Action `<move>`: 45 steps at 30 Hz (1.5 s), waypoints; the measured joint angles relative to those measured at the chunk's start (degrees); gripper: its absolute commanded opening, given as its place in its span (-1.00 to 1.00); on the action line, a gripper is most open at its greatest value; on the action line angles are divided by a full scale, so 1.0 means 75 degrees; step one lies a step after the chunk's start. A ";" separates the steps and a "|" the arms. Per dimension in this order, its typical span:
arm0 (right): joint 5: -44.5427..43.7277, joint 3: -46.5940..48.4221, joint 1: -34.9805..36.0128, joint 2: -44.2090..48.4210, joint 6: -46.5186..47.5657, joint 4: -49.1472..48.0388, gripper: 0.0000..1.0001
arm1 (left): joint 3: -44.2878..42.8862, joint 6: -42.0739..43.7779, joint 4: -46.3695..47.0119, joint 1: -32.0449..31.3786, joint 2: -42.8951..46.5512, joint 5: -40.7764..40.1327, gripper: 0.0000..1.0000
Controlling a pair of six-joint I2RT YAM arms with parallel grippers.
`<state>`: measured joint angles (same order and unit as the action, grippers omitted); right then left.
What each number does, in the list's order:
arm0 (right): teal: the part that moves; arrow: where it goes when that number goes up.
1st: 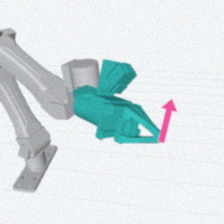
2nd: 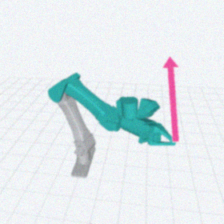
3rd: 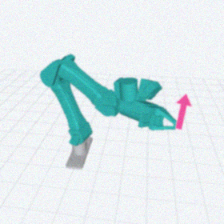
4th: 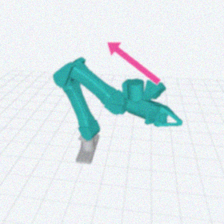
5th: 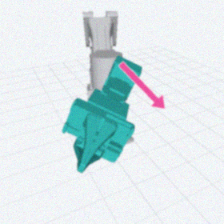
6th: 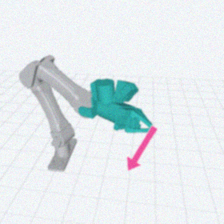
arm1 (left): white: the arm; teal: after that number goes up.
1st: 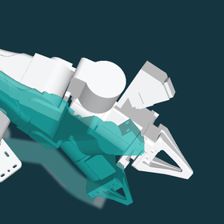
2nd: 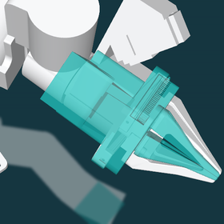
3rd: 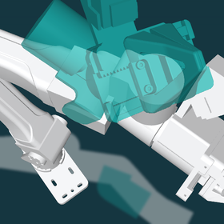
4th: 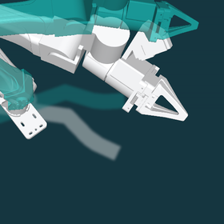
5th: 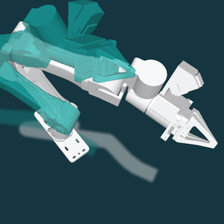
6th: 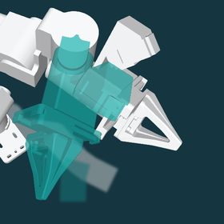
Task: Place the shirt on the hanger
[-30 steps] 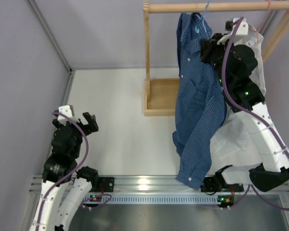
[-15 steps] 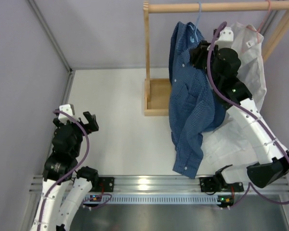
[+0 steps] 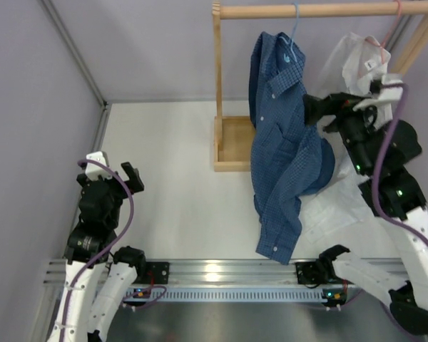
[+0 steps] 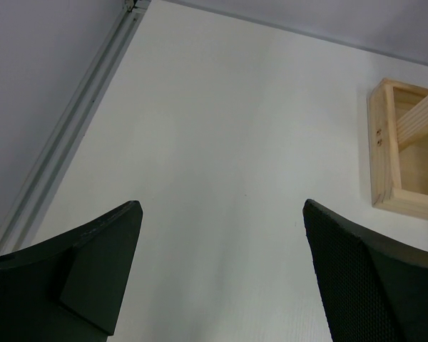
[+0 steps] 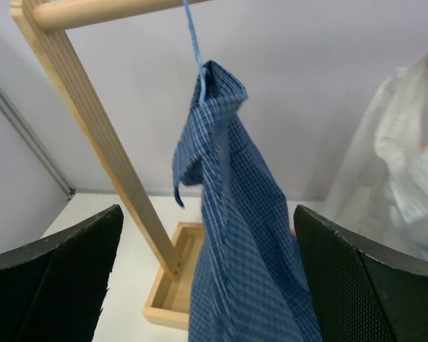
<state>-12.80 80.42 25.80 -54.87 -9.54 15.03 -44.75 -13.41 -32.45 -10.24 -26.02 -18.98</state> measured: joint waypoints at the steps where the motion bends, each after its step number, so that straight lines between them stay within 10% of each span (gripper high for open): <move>1: -0.0079 -0.0417 -0.0003 0.0592 0.0082 0.0082 0.99 | 0.0000 0.0000 0.0000 0.0003 0.0000 -0.0026 0.96; 14: -0.1856 -0.3931 -0.0006 0.3800 0.0335 0.2602 0.99 | 0.0551 0.0070 0.0044 0.0009 0.0385 0.0204 0.96; 45: -0.2381 -0.4625 0.0353 0.5208 0.0673 0.2789 0.99 | 0.0860 0.0210 0.0224 0.0009 0.0871 0.1023 0.96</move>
<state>-30.65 45.74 28.45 -15.81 -4.49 35.94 -38.30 -11.84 -30.76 -10.17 -19.49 -11.31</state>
